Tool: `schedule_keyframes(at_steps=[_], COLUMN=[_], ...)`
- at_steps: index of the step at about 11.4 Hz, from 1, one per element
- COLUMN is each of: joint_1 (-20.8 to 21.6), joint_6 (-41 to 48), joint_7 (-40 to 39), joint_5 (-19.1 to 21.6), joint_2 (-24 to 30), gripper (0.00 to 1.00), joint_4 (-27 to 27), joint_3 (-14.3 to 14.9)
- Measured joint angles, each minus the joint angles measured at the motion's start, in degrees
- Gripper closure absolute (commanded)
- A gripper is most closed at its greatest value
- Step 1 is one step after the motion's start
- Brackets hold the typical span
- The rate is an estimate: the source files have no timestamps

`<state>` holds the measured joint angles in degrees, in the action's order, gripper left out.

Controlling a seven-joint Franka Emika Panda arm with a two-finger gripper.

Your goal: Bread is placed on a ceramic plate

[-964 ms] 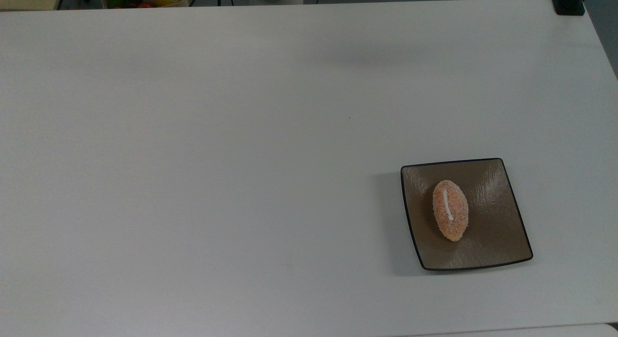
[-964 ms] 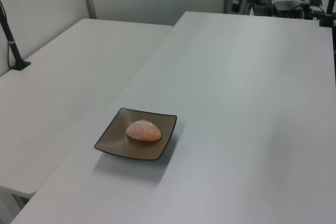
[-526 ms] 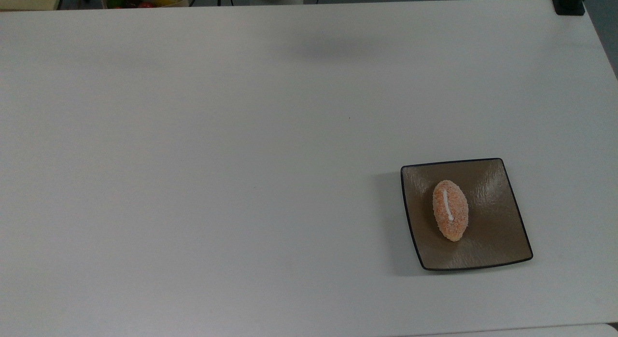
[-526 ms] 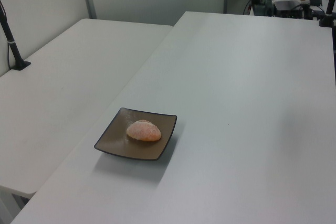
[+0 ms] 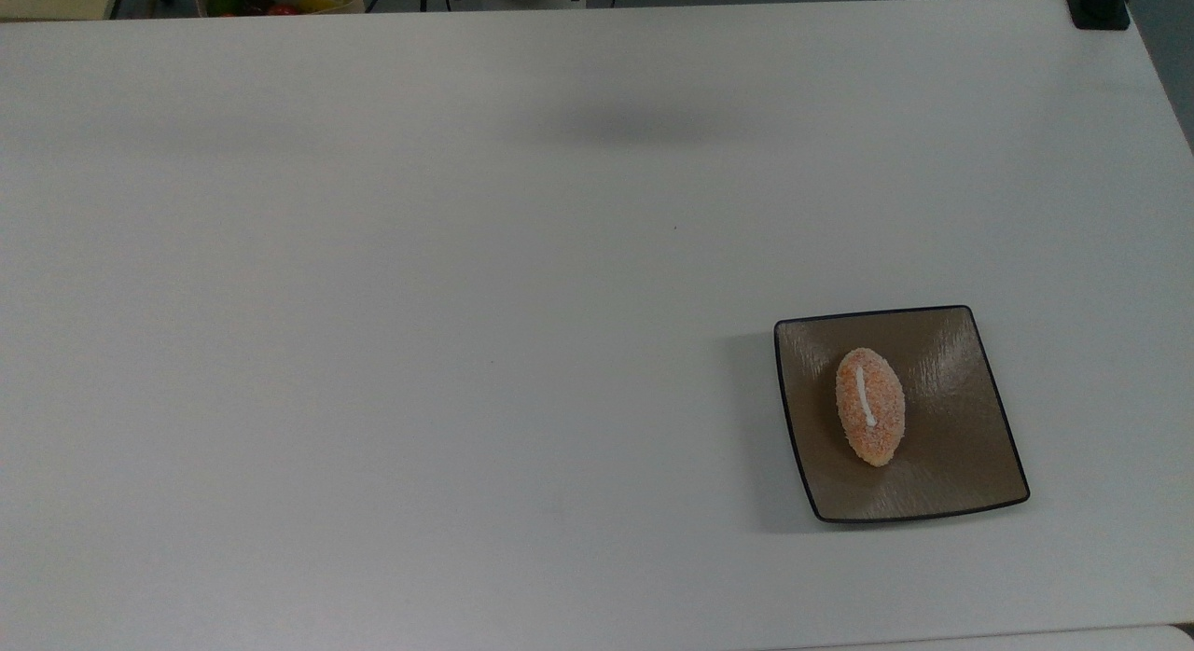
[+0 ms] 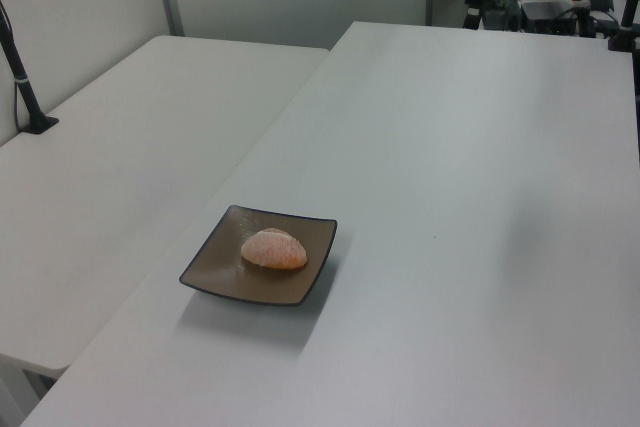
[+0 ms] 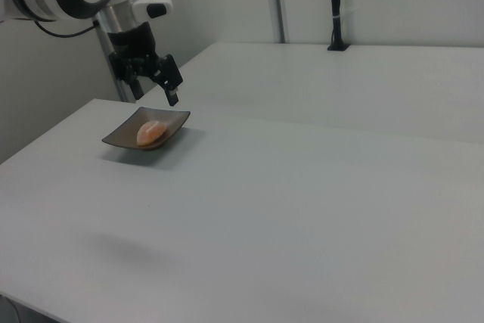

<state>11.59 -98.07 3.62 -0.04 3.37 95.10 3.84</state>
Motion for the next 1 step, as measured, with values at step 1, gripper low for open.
schedule_keyframes(at_steps=[1], joint_1=[-0.1], joint_6=[-0.1], joint_7=[-0.3], joint_5=[0.0], joint_2=[0.0], gripper=[0.0], joint_4=[0.1], joint_3=[0.1])
